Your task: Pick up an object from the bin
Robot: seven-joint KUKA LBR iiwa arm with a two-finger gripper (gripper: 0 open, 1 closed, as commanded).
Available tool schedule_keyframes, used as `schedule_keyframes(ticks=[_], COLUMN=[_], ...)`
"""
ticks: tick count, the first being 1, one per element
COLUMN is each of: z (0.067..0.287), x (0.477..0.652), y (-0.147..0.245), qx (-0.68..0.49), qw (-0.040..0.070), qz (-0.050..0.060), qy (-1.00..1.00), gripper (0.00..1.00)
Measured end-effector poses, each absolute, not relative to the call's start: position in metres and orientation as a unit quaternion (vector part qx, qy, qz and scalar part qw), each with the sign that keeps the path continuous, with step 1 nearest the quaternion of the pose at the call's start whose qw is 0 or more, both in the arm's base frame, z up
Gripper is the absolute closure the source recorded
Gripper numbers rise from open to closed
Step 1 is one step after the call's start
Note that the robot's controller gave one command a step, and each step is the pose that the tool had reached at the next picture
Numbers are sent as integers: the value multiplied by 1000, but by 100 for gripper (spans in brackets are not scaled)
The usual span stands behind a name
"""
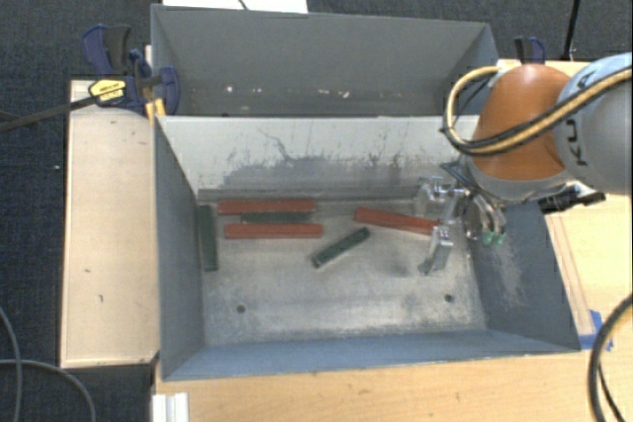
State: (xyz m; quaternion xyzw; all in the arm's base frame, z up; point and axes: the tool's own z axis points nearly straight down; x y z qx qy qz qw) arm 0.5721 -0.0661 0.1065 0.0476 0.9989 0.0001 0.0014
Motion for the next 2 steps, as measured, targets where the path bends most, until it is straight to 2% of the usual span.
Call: schedule_keyframes(ticks=[1, 2], z=[106, 72], x=[572, 587], y=[-66, -88], qx=[47, 127], qw=[1, 3], qz=[0, 0], qy=[999, 992], gripper=[0, 100])
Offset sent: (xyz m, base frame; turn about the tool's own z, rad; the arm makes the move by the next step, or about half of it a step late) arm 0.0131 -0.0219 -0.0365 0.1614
